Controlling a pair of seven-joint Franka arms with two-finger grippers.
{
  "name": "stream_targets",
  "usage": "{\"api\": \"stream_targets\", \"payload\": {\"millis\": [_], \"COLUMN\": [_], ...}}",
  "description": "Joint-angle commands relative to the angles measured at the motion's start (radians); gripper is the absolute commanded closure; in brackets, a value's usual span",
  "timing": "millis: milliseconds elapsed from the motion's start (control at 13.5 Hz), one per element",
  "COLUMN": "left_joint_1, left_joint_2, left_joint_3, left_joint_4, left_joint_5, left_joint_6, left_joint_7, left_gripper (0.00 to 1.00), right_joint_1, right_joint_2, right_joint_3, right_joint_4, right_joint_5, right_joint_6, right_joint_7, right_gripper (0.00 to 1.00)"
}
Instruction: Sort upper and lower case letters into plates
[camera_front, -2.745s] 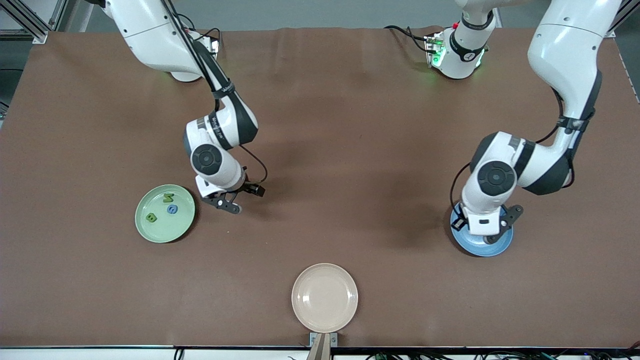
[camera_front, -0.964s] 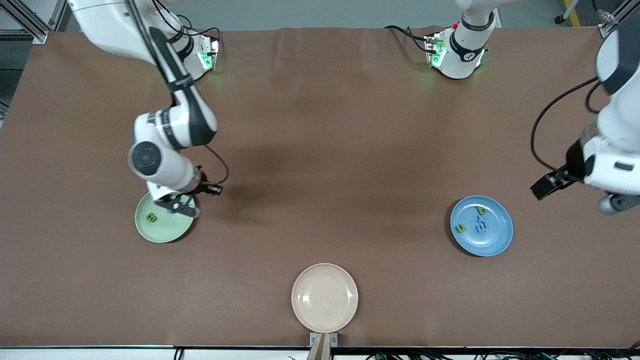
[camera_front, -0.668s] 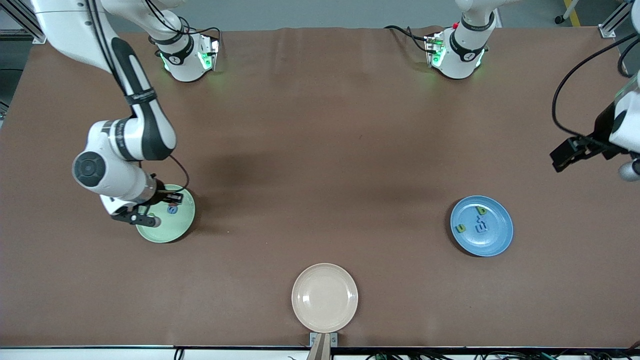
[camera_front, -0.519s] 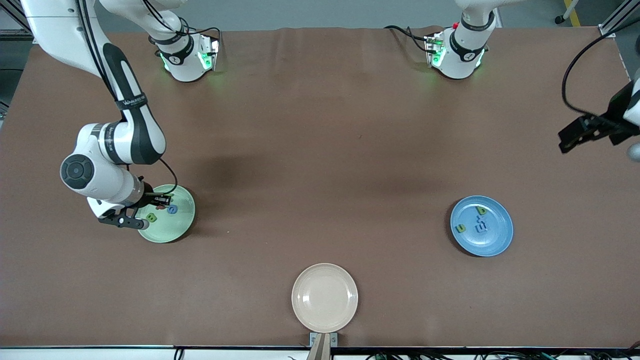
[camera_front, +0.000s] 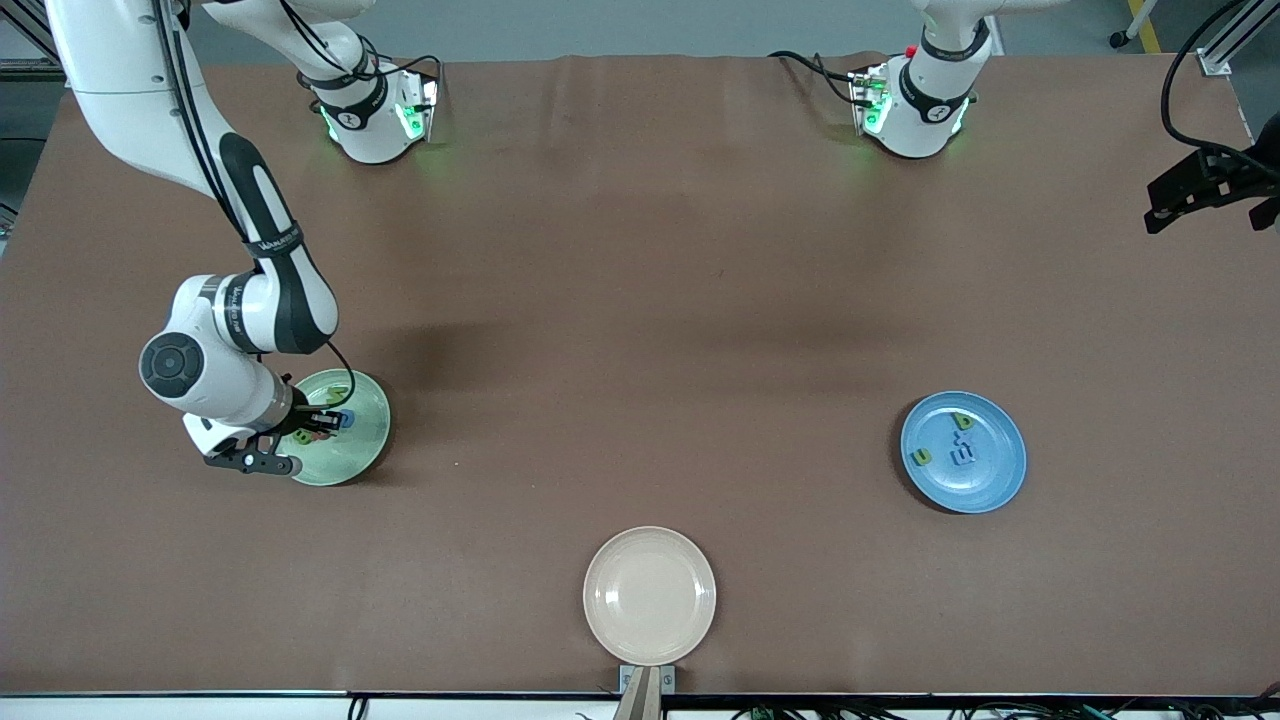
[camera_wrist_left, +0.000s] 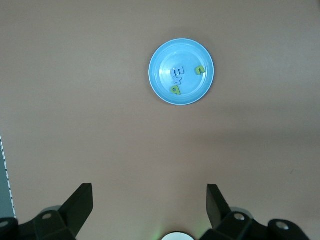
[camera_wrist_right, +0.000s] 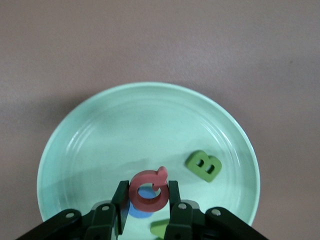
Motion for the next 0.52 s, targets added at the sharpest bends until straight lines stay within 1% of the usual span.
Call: {"api": "stream_targets", "payload": {"millis": [0, 74, 148, 223, 297, 445], "left_joint_1": [-0.016, -0.016, -0.016, -0.016, -0.014, -0.014], "left_joint_2": [-0.037, -0.037, -0.038, -0.040, -0.043, -0.045], "left_joint_3": [0.021, 0.018, 0.017, 0.017, 0.017, 0.017], "left_joint_4": [-0.032, -0.032, -0.030, -0.032, -0.030, -0.030], "left_joint_5": [-0.014, -0.014, -0.014, -0.014, -0.014, -0.016], "left_joint_6": [0.007, 0.007, 0.007, 0.005, 0.004, 0.004], "left_joint_7": [0.021, 0.021, 0.021, 0.021, 0.023, 0.029], "left_gripper": [0.00, 0.00, 0.00, 0.00, 0.00, 0.00], "right_joint_1": [-0.014, -0.014, -0.012, -0.012, -0.012, -0.011], "right_joint_2": [0.044, 0.052, 0.053, 0.053, 0.053, 0.052], "right_joint_3": [0.014, 0.013, 0.014, 0.014, 0.014, 0.014], "right_joint_4": [0.054, 0.058, 0.060, 0.063, 0.063, 0.070], "right_joint_5": [-0.007, -0.007, -0.007, -0.007, -0.007, -0.007], "right_joint_6": [-0.002, -0.001, -0.002, -0.002, -0.002, -0.008], "right_joint_7": [-0.002, -0.002, -0.003, -0.002, -0.002, -0.002], "right_gripper": [0.98, 0.95, 0.75, 0.04, 0.00, 0.00]}}
